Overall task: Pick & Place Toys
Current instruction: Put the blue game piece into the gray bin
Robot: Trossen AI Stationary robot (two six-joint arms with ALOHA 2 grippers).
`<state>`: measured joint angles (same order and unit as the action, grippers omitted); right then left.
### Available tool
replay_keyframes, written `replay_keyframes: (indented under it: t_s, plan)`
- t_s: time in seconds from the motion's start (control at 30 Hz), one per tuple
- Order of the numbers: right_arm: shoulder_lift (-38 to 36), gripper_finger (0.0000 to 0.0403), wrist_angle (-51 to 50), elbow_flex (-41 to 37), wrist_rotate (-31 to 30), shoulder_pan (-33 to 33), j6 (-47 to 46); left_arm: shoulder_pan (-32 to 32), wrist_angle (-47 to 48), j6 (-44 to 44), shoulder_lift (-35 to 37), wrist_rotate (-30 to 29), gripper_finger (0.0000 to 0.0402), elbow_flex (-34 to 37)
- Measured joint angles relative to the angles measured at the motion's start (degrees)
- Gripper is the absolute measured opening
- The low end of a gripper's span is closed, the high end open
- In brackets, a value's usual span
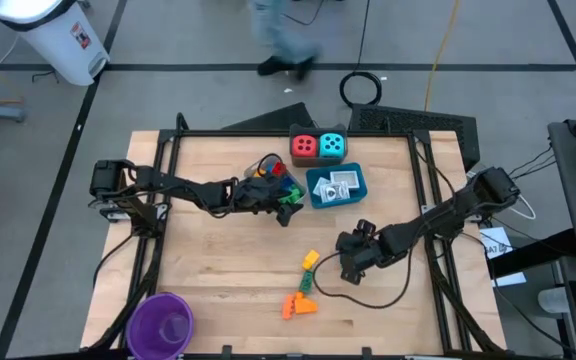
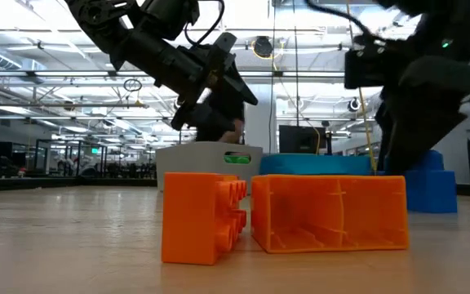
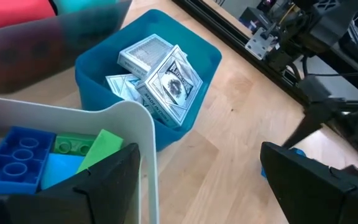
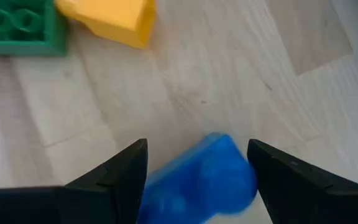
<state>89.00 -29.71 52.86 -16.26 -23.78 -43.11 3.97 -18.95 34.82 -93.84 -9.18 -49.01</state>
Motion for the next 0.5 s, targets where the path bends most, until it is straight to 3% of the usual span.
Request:
replay_keyframes:
  t_s: [0.13,0.4,0.5]
  plan:
    - [1.88,0.0249,1.21,0.02,1.64,1.82,1.75,0.00,-0.87,-0.01,0.00,0.01,0.0337,0.00]
    - [2.90,0.0249,4.53,0.02,11.58,1.92,17.79,0.00,-1.28,-0.01,0.00,0.08,0.0337,0.00]
    - [1.89,0.0248,3.81,0.02,12.02,0.85,18.30,0.00,-1.28,-0.01,0.00,0.14,0.0337,0.00]
